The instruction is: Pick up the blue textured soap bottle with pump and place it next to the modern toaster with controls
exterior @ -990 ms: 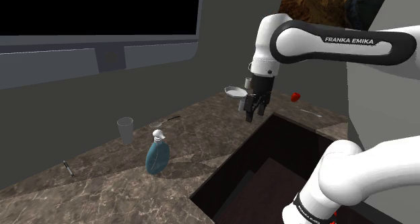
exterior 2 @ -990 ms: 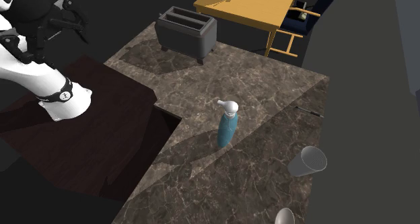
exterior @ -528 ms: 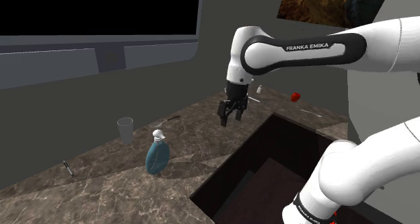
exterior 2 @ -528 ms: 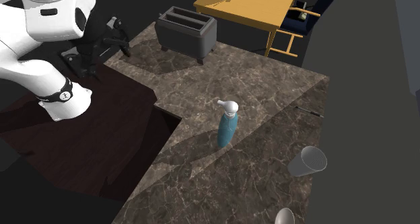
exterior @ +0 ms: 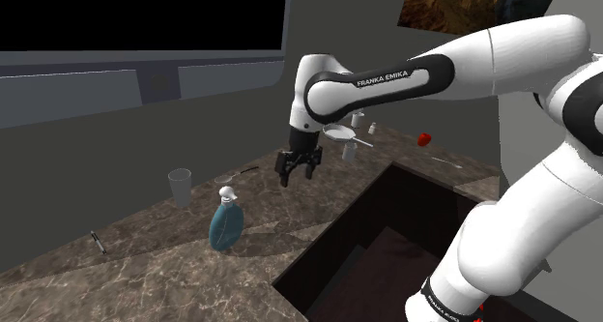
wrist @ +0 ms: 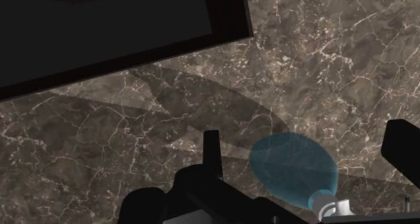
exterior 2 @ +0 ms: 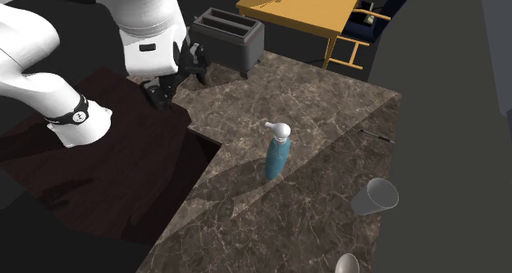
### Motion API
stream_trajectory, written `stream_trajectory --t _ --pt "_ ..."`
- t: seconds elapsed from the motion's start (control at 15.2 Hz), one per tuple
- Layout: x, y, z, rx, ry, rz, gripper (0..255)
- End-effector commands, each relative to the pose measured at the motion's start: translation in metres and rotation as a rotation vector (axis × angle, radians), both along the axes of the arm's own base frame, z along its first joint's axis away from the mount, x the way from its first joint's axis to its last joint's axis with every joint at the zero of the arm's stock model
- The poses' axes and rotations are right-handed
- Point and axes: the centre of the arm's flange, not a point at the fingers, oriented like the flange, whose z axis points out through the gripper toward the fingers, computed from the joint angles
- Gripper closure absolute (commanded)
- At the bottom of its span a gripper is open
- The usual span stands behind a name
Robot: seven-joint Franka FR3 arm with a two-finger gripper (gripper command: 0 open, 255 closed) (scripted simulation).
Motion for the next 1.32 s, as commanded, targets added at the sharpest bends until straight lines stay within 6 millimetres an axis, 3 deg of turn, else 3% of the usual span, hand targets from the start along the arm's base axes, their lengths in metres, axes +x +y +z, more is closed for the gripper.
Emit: stream_trajectory --t 0.0,1.06,1.25 --pt "0.022 0.011 -0.013 0.004 -0.009 -0.013 0" --pt "0.187 0.088 -0.095 0.024 -0.075 -0.114 0" --pt "0.193 0.091 -0.107 0.025 -0.077 -0.117 0"
